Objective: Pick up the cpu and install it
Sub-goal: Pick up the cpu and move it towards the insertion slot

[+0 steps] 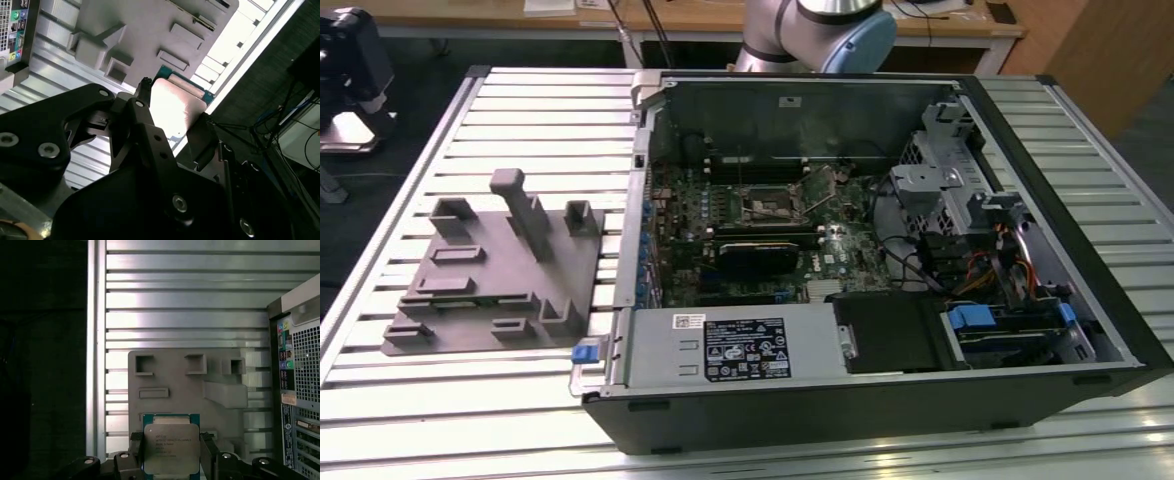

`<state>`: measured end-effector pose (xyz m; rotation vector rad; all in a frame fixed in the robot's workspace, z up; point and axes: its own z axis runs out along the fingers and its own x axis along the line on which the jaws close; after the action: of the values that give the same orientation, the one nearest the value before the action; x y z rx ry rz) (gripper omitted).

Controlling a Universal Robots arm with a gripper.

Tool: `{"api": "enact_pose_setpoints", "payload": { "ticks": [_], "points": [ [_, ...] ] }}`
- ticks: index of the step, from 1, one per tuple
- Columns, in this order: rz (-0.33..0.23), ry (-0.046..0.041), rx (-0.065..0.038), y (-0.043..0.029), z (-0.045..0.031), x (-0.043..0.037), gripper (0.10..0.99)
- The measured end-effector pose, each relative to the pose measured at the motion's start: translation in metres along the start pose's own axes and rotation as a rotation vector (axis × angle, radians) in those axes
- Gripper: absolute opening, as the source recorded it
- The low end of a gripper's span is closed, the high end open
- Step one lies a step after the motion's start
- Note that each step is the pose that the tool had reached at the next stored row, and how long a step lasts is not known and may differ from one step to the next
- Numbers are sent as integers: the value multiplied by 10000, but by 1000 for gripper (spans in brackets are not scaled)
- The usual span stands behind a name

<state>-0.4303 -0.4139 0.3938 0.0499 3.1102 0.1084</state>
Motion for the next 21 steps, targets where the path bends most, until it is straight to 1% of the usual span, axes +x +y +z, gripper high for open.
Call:
{"api": "enact_pose_setpoints", "payload": {
  "ticks": [2,3,4,21],
  "points": [
    [0,0,0,1,2,-50,537],
    [1,0,0,4,4,-121,537],
    [1,1,0,5,5,-167,537],
    [0,0,0,19,18,-609,537]
  ]
}}
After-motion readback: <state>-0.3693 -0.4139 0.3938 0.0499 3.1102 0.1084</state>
